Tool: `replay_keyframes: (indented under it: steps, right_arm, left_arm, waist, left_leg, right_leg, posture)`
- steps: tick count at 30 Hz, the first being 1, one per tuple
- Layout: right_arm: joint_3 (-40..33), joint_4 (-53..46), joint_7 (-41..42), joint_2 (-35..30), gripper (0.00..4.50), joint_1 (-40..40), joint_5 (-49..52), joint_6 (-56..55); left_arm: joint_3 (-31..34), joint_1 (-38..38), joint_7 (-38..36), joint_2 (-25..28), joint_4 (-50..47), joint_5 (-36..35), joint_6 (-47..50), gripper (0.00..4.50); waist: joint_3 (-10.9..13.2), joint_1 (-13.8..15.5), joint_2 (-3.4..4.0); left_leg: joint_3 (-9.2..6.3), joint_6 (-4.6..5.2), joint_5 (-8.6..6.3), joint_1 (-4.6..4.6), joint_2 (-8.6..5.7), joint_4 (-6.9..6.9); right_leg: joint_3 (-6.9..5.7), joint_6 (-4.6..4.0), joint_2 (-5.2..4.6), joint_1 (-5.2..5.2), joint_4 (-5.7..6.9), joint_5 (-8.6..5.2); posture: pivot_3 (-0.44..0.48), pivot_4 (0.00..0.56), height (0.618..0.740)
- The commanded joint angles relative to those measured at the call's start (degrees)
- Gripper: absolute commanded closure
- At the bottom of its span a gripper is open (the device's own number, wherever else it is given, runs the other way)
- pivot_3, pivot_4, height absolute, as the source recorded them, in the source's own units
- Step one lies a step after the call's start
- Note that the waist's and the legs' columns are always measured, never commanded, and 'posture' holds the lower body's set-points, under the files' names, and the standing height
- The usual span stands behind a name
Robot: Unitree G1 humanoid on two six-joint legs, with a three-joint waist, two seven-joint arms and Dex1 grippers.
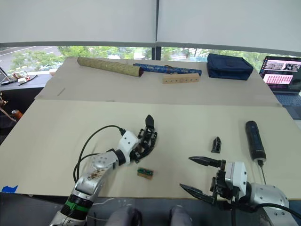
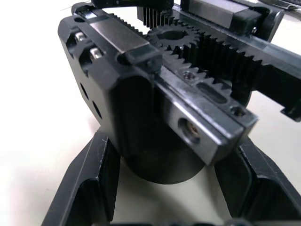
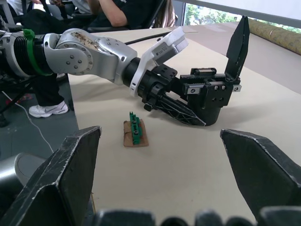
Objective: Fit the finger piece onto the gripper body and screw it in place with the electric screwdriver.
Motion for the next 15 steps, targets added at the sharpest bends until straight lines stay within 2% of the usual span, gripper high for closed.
replay_keyframes:
  steps: [1,3,5,8,11,15]
  right_arm:
    - [-1.3,-0.4,0.4,-0.6,0.0,-0.4,0.5,-0.8]
    - [-1.4,-0.3,0.4,-0.6,0.0,-0.3,0.5,-0.8]
    - [-1.5,-0.3,0.4,-0.6,0.0,-0.3,0.5,-0.9]
    - [-1.8,-0.4,0.3,-0.6,0.0,-0.2,0.6,-0.8]
    - [-2.3,-1.0,-0.2,-0.2,0.0,0.4,1.2,-0.6]
    - [-4.3,-1.7,-0.7,-0.1,0.0,2.8,1.6,-0.7]
  left_arm:
    - [-1.0,0.3,0.3,0.1,-1.4,0.1,-1.5,2.2]
    - [-1.2,0.9,-0.6,0.7,-1.8,-0.5,-1.0,2.2]
    - [-1.0,1.3,-1.4,1.2,-2.4,-1.6,-0.2,1.16]
    - [0.0,1.5,-1.5,2.2,-2.8,-2.2,-0.3,0.05]
    - [1.7,1.8,-3.6,4.8,-5.0,-3.8,0.0,0.05]
    - [5.4,3.3,-10.4,11.0,-8.9,-9.8,2.1,0.05]
  waist:
    - [0.0,0.0,0.0]
    - [0.0,0.0,0.0]
    - [0.0,0.0,0.01]
    - [0.0,0.0,0.01]
    - [0.0,-0.1,0.01]
    - [0.0,-0.1,0.03]
  left_leg:
    - [0.0,0.0,0.0,0.0,0.0,0.0]
    - [0.0,0.0,0.0,0.02,0.0,0.0]
    - [0.0,0.01,0.0,0.02,0.0,0.0]
    - [0.0,0.0,0.0,0.03,0.01,-0.01]
    - [0.0,0.0,0.0,0.05,0.01,-0.01]
    - [0.01,-0.03,0.01,0.06,0.06,-0.04]
  right_leg:
    - [0.0,0.0,0.0,0.0,0.0,0.0]
    - [0.0,0.0,0.0,0.02,0.0,0.0]
    - [0.0,0.0,-0.01,0.02,-0.01,0.0]
    - [0.0,0.0,0.0,0.02,-0.01,0.0]
    - [0.0,0.0,0.0,0.02,0.01,0.0]
    - [0.01,-0.02,0.01,-0.01,0.04,-0.01]
  posture:
    - [0.0,0.15,0.74]
    - [0.0,0.15,0.74]
    - [0.0,0.15,0.74]
    - [0.0,0.15,0.74]
    - [0.0,0.15,0.74]
    - [0.0,0.15,0.74]
